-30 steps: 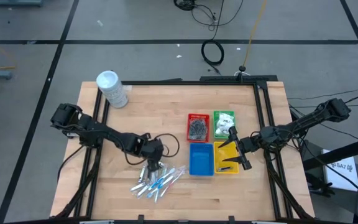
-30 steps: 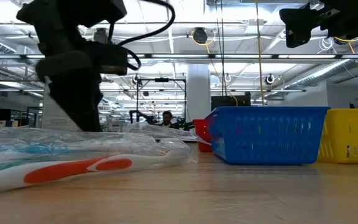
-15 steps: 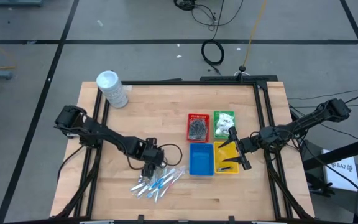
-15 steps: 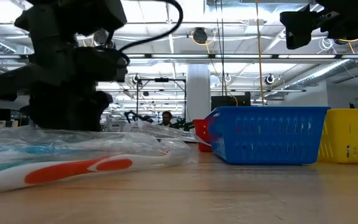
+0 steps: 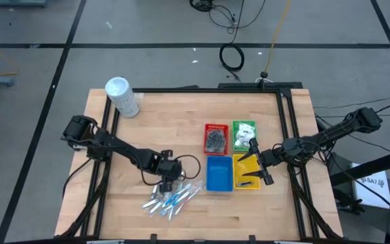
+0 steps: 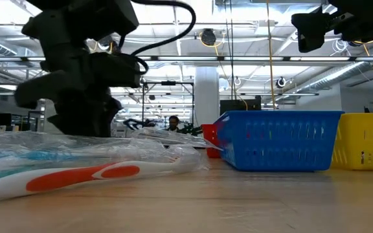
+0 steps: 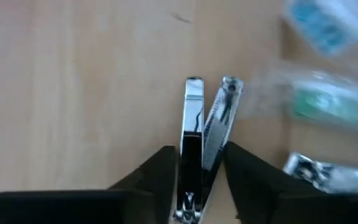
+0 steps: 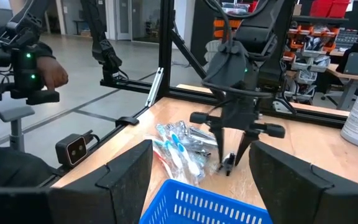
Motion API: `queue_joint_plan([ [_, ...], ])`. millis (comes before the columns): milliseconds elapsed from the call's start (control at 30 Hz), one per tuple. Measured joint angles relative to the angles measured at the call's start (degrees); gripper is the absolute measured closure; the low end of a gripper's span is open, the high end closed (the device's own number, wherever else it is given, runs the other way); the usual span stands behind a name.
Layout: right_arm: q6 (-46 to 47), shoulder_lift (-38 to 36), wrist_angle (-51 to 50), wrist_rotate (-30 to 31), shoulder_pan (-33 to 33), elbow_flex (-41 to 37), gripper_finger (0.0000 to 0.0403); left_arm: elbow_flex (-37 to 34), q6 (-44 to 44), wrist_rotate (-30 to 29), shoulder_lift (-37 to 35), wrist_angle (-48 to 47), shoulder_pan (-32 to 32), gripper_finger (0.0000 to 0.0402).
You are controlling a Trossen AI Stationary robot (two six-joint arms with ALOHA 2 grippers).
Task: Pick & Place Travel size toiletries
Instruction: Put the silver nail cutter into the yellow bin
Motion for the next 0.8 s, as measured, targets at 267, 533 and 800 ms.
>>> queue_joint_plan([
  [267,0.20,-0.02,0.02,0.04,-0.02,0.00,0.0149,-0.06,-5.51,-0.95,-0.11,-0.97,2.54,0.0367],
  [533,0.10,0.00,-0.20,5.61,-0.02,0.00,0.0149,-0.76,-4.52,-7.85,-6.80,-4.50,2.61,0.0367],
  [800,-0.53,0.11,0.22,13.53,-2.38,-0.02,0.0149,-0.42,6.26,-20.02,-17.95,10.35,2.73,0.0367],
])
